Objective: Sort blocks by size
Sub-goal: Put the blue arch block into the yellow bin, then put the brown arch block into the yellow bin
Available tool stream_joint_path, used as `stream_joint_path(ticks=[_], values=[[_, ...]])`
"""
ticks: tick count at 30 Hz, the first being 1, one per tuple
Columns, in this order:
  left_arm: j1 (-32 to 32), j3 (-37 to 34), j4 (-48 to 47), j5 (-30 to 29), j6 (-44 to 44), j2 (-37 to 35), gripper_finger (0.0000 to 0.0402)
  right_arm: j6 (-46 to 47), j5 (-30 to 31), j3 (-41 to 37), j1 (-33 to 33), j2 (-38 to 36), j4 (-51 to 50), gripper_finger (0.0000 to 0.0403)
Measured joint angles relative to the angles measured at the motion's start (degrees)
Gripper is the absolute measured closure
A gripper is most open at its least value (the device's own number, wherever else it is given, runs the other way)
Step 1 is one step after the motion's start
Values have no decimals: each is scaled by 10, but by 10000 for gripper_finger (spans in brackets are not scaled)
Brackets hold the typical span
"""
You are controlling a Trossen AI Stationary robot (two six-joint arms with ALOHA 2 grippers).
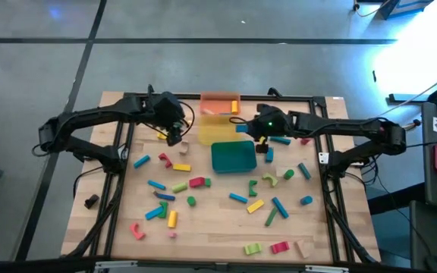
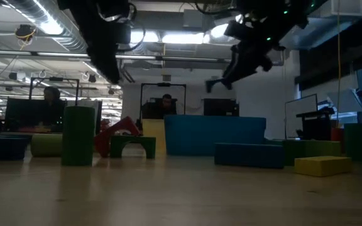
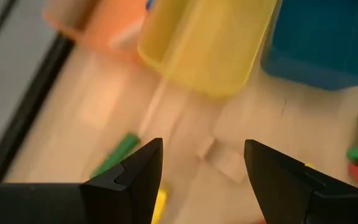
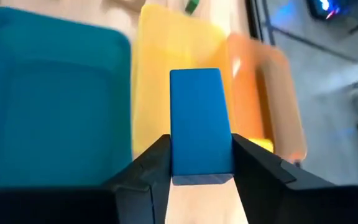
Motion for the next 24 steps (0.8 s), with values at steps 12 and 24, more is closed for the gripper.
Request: stream_joint_path(ticks=[12, 24], values=[[-2, -11, -30, 23, -183, 0, 190, -100, 40, 0, -3, 132, 188, 206], [-67, -76, 43, 29, -351, 1, 190, -137, 115, 9, -3, 139, 191, 200]])
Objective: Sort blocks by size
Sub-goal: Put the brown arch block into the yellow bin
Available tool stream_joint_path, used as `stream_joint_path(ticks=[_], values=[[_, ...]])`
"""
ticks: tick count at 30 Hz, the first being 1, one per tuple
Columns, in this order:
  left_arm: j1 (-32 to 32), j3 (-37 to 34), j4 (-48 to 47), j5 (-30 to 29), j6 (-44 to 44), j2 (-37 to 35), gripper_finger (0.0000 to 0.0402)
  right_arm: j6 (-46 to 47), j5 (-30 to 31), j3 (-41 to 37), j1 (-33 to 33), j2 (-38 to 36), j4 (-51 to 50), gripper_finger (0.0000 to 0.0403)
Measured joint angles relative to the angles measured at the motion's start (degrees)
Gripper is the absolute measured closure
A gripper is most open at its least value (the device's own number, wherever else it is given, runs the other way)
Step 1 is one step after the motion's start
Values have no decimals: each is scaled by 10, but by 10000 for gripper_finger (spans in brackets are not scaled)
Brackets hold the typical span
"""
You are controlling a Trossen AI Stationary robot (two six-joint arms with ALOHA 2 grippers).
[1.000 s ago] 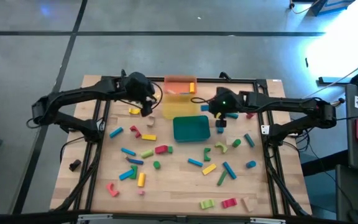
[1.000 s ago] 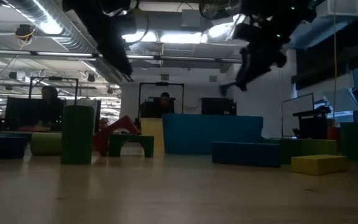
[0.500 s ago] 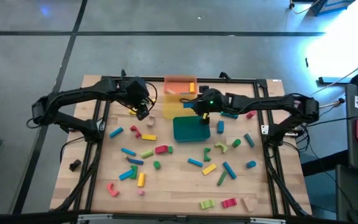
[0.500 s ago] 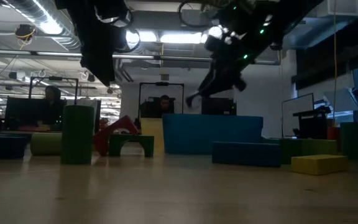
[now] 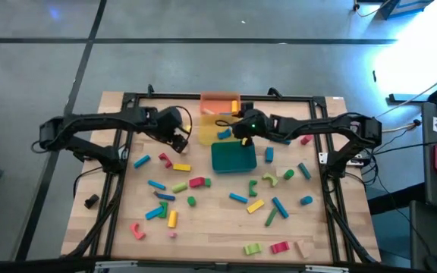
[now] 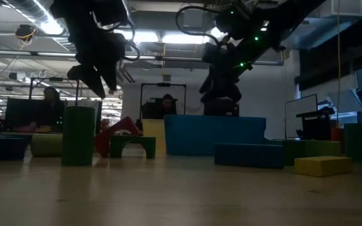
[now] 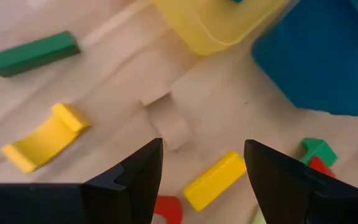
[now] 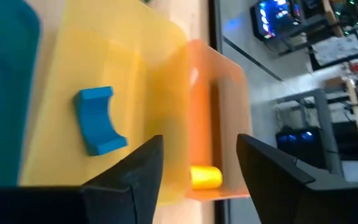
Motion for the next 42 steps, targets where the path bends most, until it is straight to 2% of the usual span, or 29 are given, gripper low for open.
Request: stream_joint_path(ticks=[4, 11, 21, 31, 34, 38, 42], values=[[-20, -29, 49, -5, -20, 2, 190, -7, 6, 28, 0, 0, -33, 204], [-45, -60, 88, -26, -38, 37, 190, -7, 5, 114, 0, 0, -175, 205], [-47, -61, 105, -44, -56, 116, 190, -7, 6, 186, 0, 0, -280, 205], [-47, -61, 137, -51, -51, 195, 190, -6, 17, 253, 0, -5, -448, 205], [-46, -60, 141, -56, -51, 210, 191, -3, 37, 265, 0, -14, -495, 205], [-46, -60, 138, -61, -51, 214, 220, 13, 64, 274, -3, -42, -528, 205], [-46, -60, 135, -77, -51, 215, 281, 51, 62, 274, -10, -80, -561, 205]])
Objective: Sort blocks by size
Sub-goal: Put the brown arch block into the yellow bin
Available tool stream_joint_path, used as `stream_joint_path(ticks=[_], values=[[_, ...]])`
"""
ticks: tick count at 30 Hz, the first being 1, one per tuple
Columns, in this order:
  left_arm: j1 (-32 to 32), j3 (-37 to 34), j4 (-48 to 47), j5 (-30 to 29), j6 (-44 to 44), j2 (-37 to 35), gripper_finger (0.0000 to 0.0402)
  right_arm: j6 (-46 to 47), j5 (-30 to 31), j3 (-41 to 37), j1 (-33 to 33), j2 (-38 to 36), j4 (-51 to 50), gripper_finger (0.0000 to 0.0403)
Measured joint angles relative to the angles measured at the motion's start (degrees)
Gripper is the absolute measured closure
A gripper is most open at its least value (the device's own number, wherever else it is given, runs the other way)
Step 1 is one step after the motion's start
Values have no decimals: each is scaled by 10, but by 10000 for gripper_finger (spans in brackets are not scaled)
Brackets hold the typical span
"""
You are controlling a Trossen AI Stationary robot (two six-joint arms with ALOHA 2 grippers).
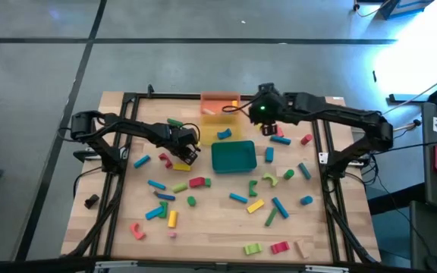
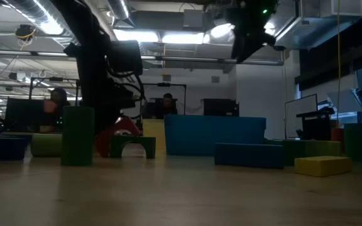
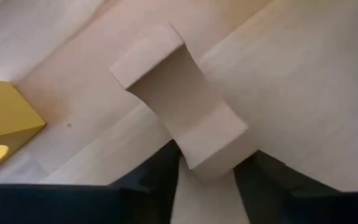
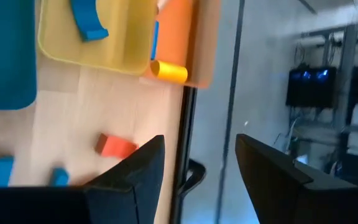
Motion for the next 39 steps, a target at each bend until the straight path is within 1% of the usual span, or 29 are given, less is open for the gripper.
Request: stream_joint_path(ticks=[3, 6, 7, 9, 12, 14, 17, 21, 24, 28, 31, 34, 39], values=[[5, 0, 3, -6, 2, 0, 332, 57, -16, 0, -8, -32, -41, 205], [11, 0, 4, -6, 15, 1, 376, 121, -53, -7, -22, -57, -87, 205], [12, 0, 5, -4, 15, 1, 387, 138, -66, -11, -25, -64, -99, 205], [16, 0, 5, -2, 15, 1, 396, 160, -90, -21, -29, -77, -112, 205], [15, 0, 5, 0, 25, 1, 387, 169, -105, -38, -31, -90, -121, 205], [15, 0, 4, 6, 61, 1, 373, 169, -113, -49, -31, -94, -124, 205], [16, 0, -1, 28, 85, 1, 345, 169, -113, -63, -31, -94, -123, 205], [16, 1, -6, 41, 109, 1, 300, 168, -113, -79, -31, -94, -119, 205], [16, 15, -38, 56, 138, 3, 277, 168, -114, -88, -31, -94, -118, 205], [15, 53, -128, 61, 141, 5, 269, 168, -114, -100, -31, -94, -118, 205], [16, 77, -168, 42, 154, 3, 268, 168, -115, -107, -31, -94, -118, 205], [16, 89, -171, 27, 175, 3, 268, 169, -127, -108, -31, -93, -113, 205], [16, 101, -172, 23, 220, 3, 268, 169, -172, -108, -31, -93, -104, 205]])
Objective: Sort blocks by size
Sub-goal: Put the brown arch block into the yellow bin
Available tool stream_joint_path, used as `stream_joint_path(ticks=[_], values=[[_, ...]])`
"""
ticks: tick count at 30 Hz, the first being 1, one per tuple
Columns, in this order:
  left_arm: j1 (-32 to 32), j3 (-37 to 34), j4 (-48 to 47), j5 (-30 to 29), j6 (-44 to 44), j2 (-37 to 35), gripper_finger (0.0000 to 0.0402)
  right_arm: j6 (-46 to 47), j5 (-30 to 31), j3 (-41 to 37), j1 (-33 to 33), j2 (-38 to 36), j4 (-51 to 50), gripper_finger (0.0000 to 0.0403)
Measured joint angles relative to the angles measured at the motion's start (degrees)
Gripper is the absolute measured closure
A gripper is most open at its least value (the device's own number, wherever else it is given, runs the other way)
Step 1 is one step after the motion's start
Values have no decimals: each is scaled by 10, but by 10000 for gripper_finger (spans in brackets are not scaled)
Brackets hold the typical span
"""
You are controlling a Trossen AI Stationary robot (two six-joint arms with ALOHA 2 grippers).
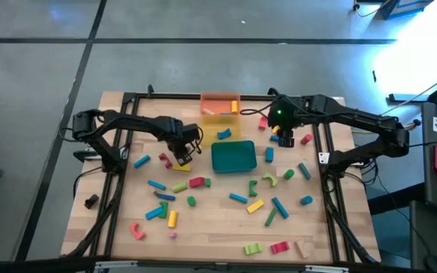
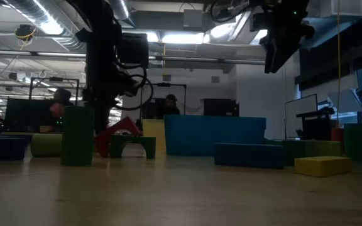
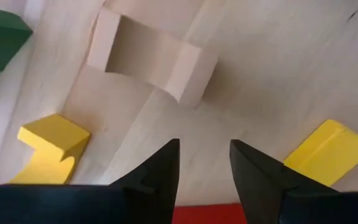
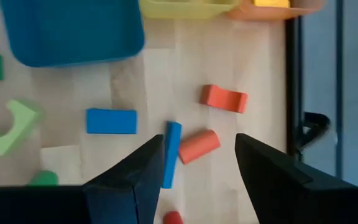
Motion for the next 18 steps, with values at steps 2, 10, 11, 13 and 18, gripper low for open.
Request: stream_joint_path(ticks=[2, 10, 11, 13, 18], values=[[0, 5, 5, -2, 19, 0, 268, 1, -16, 0, 0, 0, 0, 205], [0, 5, 27, -34, 93, -1, 268, 3, -36, 0, 0, 0, 0, 205], [0, 5, 34, -34, 101, -1, 268, 3, -36, 0, 0, 0, 0, 205], [0, 5, 45, -35, 116, -1, 268, 3, -36, 0, 0, 0, 0, 205], [0, -3, 87, -34, 142, -1, 268, 3, -36, 0, 0, 0, 0, 205]])
